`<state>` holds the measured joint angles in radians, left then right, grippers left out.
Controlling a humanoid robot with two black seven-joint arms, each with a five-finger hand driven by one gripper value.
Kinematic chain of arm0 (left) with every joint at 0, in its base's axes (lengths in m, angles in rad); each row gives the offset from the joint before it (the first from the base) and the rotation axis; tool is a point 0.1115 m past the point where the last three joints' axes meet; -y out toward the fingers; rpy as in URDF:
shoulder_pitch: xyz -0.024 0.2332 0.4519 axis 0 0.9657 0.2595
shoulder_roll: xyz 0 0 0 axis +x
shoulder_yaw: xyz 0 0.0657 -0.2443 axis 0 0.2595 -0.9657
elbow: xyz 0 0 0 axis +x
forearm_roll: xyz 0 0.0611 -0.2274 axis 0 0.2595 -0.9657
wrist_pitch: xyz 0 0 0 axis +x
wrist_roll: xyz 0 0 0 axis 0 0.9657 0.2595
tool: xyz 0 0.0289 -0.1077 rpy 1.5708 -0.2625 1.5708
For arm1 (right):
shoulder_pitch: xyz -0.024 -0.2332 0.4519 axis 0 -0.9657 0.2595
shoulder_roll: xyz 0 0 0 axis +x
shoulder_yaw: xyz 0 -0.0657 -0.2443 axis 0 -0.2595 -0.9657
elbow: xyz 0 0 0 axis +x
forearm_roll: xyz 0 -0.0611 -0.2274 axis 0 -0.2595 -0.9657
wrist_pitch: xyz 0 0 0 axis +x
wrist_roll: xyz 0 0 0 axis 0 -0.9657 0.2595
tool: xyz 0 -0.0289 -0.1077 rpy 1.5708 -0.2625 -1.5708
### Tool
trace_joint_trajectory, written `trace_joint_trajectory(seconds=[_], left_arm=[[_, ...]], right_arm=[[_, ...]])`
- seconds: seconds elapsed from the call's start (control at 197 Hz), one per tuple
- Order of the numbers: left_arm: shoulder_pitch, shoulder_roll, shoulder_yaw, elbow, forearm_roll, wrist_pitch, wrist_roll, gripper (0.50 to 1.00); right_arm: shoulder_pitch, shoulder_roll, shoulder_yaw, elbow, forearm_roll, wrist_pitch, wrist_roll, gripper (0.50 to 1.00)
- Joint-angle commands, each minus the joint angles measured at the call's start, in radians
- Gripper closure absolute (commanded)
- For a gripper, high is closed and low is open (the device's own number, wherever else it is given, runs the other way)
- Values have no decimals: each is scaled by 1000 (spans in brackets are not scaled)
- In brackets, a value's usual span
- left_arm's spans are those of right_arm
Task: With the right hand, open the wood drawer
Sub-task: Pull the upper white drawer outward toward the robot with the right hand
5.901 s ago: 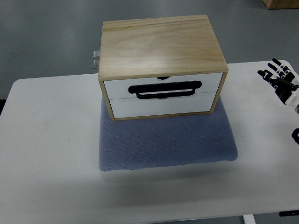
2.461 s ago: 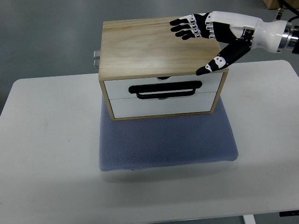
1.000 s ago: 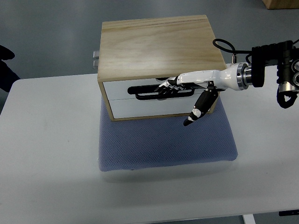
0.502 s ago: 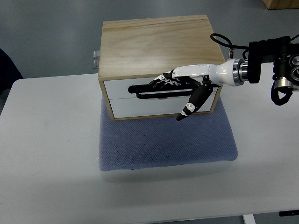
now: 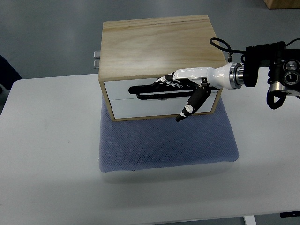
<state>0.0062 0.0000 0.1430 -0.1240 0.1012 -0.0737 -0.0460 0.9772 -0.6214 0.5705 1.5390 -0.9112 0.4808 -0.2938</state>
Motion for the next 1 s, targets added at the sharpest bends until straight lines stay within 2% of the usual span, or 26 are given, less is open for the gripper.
trace_joint_trajectory(seconds=[0.0, 0.771, 0.995], left_arm=[[0, 0, 0, 0, 0, 0, 0, 500], [0, 0, 0, 0, 0, 0, 0, 500], [0, 0, 0, 0, 0, 0, 0, 500]], right_arm=[[0, 0, -1, 0, 0, 9, -2, 562], [5, -21, -9, 4, 5, 120, -24, 562], [12, -43, -7, 15, 28, 130, -28, 562]])
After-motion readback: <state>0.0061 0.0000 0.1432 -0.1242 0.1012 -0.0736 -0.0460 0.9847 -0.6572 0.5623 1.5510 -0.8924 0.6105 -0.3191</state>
